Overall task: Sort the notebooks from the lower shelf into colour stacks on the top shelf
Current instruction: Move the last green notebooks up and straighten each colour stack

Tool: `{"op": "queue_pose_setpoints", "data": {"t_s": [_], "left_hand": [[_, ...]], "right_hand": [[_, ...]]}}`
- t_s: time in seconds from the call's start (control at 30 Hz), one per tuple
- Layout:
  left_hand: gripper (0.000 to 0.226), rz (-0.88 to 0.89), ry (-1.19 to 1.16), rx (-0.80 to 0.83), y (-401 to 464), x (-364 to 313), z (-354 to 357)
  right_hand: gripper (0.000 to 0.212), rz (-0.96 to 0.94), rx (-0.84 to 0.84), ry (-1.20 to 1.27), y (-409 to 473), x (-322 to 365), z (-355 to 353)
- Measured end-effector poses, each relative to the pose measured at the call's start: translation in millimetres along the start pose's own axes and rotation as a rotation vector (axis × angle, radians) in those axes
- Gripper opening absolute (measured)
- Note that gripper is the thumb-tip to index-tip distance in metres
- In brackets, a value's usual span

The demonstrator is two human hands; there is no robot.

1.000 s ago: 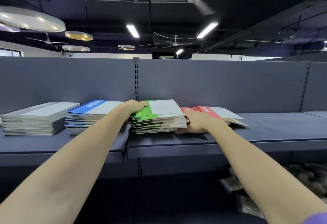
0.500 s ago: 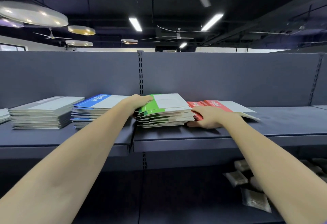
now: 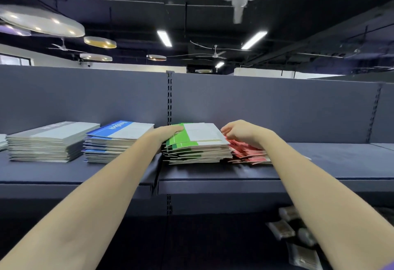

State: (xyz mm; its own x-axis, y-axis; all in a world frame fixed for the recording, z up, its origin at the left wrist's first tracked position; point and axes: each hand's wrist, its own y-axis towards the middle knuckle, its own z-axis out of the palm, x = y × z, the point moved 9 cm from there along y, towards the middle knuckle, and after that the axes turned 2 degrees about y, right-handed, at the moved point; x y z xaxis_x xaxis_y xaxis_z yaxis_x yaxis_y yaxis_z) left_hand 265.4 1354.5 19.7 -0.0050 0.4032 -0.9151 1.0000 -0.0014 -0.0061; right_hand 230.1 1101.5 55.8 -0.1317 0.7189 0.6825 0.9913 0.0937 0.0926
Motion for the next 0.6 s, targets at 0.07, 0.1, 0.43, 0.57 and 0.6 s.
{"op": "queue_pose_setpoints", "data": {"t_s": [0.07, 0.1, 0.43, 0.57, 0.6], "left_hand": [[0.03, -0.001, -0.056, 0.006, -0.8, -0.3, 0.8], [0.031, -0.024, -0.08, 0.018, -1.7, 0.2, 1.8], [0.011, -0.026, -0.541, -0.072, -12.9, 18.3, 0.1], [0.015, 0.001, -0.492, -0.032, -13.6, 10.1, 5.9], [0.014, 0.003, -0.476, -0.022, -11.4, 8.6, 7.0]], "right_hand": [[0.016, 0.073, -0.041, 0.208, 4.2, 0.5, 4.2], [0.023, 0.123, -0.039, 0.276, 4.9, 0.8, 7.6], [0.079, 0.15, 0.036, 0.356, 43.7, -0.1, 48.7], [0.047, 0.112, -0.021, 0.444, 47.5, -2.8, 46.2], [0.044, 0.104, -0.035, 0.45, 47.2, -3.3, 45.6]]}}
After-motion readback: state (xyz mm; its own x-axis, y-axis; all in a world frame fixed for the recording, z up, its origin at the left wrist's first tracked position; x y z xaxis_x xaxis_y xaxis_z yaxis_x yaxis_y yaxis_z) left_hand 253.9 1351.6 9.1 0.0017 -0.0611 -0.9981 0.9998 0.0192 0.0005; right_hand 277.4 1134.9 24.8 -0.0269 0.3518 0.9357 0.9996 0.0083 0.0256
